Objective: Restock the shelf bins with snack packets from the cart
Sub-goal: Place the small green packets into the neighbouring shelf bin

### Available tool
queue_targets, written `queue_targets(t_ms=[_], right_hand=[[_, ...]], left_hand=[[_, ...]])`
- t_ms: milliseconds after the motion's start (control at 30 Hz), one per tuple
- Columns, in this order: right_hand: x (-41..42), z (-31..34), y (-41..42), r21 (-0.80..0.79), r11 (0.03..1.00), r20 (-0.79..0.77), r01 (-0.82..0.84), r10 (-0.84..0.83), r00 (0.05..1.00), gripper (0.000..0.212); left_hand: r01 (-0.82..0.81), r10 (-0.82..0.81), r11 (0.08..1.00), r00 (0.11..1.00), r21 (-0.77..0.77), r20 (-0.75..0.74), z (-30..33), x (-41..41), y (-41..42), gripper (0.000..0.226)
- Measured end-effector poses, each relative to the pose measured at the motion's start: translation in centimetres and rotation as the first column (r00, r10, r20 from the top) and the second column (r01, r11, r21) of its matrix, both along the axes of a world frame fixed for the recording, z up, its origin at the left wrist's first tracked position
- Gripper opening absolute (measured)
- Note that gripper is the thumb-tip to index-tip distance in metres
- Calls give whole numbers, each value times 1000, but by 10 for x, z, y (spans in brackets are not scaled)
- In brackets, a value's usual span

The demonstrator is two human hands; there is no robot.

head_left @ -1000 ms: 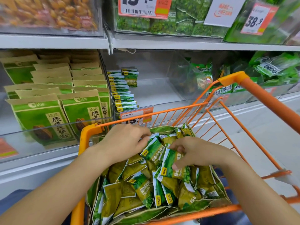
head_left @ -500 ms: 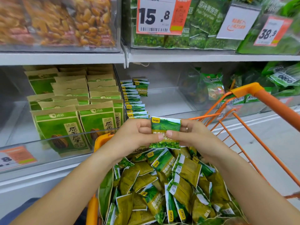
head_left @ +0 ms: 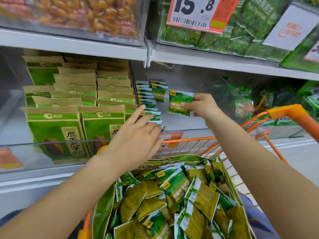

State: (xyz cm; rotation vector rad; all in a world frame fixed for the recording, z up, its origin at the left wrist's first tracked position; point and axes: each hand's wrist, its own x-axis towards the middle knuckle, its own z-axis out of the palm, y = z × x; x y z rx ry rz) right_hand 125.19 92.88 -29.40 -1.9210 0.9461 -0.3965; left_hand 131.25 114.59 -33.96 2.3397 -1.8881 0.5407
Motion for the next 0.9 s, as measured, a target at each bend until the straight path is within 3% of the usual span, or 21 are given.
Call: queue_targets(t_ms=[133, 267, 333, 400, 467, 567, 633, 800, 900], right_hand=[[54, -26, -35, 50, 997, -35, 57, -55, 998, 48], [100, -41, -48, -32, 999, -172, 6, -12, 985, 19], [116, -51, -51, -83, 996, -196, -16, -1, 981, 26], [126, -62, -55, -113, 994, -181, 0, -21, 983, 23], [133, -71, -56, -95, 994, -130, 55, -67, 989, 6], [136, -78, -56, -10, 996, -113, 85, -85, 990, 24], [138, -79, -55, 69, 996, -121, 63, -54, 991, 18], [138, -77, -53, 50, 998, -135, 32, -25, 991, 14], [124, -63, -49, -17, 997, -147, 75, -76, 986, 41]], left_hand=[[-12, 13, 997, 1000, -73, 5, -1, 0, -3, 44], [-12, 12, 991, 1000, -134, -2, -4, 4, -7, 40], [-13, 12, 988, 1000, -155, -8, -6, 5, -8, 39], [-16, 14, 985, 1000, -171, -14, -8, 4, -8, 40], [-27, 26, 980, 1000, -199, -6, -8, 4, -9, 42], [-39, 39, 977, 999, -208, -6, -8, 3, -11, 42], [-45, 47, 976, 999, -213, 2, -8, 3, -12, 41], [-49, 53, 976, 999, -212, 13, -9, 2, -12, 39], [-47, 52, 975, 998, -217, 17, -8, 2, -12, 39]])
